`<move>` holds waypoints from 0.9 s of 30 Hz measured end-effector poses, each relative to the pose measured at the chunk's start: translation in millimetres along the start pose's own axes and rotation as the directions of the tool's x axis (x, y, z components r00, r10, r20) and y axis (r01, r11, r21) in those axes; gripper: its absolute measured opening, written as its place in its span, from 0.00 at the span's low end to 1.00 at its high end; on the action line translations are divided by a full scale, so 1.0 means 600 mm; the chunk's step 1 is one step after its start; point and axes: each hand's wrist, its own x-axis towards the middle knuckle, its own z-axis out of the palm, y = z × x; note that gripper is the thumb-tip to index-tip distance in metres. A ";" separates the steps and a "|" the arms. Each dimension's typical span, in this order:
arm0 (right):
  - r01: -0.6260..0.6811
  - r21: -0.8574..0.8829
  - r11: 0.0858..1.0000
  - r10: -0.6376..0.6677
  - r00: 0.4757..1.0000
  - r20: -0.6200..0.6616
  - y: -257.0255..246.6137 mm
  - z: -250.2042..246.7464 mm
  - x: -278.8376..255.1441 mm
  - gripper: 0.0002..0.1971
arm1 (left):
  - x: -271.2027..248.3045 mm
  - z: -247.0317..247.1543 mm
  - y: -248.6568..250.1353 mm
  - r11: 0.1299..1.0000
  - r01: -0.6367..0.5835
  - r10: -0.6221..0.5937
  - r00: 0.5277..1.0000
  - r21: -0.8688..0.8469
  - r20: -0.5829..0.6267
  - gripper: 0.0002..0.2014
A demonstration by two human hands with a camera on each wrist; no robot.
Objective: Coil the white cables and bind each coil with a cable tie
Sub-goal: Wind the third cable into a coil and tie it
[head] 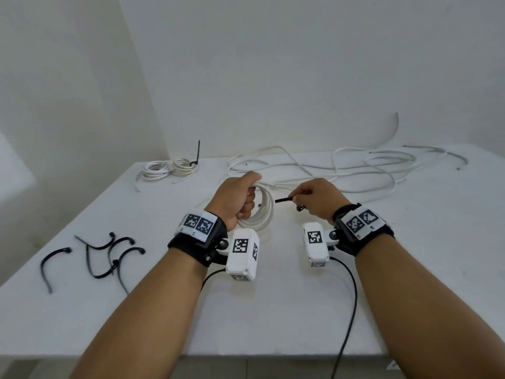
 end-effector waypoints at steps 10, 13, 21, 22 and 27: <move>-0.033 0.131 0.991 -0.016 0.934 0.357 0.013 -0.006 -0.006 0.11 | 0.007 0.030 -0.039 0.960 0.038 -0.094 0.977 0.277 0.190 0.24; 0.000 0.119 0.993 -0.051 0.900 0.432 0.001 -0.007 -0.015 0.10 | 0.004 0.030 -0.049 0.947 0.072 -0.143 0.967 0.314 0.211 0.24; 0.073 0.099 0.992 -0.111 0.877 0.467 -0.028 -0.015 -0.041 0.10 | -0.003 0.026 -0.056 0.922 0.121 -0.210 0.954 0.368 0.214 0.20; 0.076 0.077 0.994 -0.104 0.879 0.466 -0.029 -0.011 -0.041 0.09 | -0.005 0.026 -0.058 0.919 0.102 -0.195 0.957 0.382 0.215 0.20; 0.188 0.013 0.982 -0.188 0.972 0.143 -0.027 -0.007 -0.031 0.01 | -0.006 0.023 -0.056 0.948 0.026 -0.064 0.992 0.317 0.112 0.18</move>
